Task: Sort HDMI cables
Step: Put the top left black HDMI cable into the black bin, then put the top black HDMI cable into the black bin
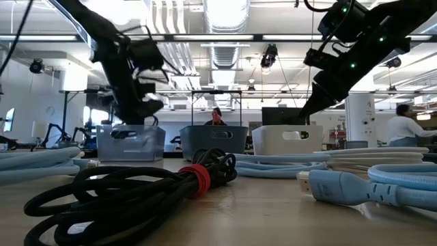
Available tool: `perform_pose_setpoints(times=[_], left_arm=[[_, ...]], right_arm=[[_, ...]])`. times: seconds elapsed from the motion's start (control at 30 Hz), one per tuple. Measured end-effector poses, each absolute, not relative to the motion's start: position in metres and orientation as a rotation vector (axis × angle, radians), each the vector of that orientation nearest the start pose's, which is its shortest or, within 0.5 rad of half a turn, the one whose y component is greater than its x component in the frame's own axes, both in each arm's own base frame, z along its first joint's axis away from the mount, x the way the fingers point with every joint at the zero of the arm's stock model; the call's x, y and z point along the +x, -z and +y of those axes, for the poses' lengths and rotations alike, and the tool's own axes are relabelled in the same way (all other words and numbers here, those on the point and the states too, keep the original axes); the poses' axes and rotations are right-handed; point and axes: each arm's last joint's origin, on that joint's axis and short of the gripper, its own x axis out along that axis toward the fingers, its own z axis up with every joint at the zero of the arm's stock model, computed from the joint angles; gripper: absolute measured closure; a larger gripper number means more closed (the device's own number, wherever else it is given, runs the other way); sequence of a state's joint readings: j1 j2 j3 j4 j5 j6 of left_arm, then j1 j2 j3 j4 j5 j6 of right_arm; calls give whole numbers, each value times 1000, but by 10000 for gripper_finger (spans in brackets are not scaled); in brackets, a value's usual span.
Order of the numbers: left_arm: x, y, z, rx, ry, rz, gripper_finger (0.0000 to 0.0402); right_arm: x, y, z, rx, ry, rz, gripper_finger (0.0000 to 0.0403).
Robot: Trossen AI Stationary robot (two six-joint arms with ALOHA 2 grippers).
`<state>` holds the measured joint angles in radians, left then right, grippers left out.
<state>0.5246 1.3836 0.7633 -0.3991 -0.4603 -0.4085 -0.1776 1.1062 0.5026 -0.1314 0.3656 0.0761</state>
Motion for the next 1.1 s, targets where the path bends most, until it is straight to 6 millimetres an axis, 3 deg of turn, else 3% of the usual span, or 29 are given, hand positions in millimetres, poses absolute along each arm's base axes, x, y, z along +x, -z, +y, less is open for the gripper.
perform_pose_setpoints(times=[0.13,0.3,0.47,0.7,0.9,1.1], left_arm=[[221,-175,143,-405,-1084,920,313],[226,-175,145,-396,-1046,942,278],[227,-202,142,-383,-1005,852,261],[210,-237,133,-378,-1003,757,259],[201,-255,118,-336,-950,713,261],[202,-259,111,-317,-917,698,261]], right_arm=[[202,-187,-47,3,547,716,157],[202,-187,-47,3,547,716,156],[202,-187,-47,3,547,719,158],[194,-179,-45,40,566,827,154],[180,-168,-43,102,622,977,154],[173,-160,-42,86,639,1029,162]])
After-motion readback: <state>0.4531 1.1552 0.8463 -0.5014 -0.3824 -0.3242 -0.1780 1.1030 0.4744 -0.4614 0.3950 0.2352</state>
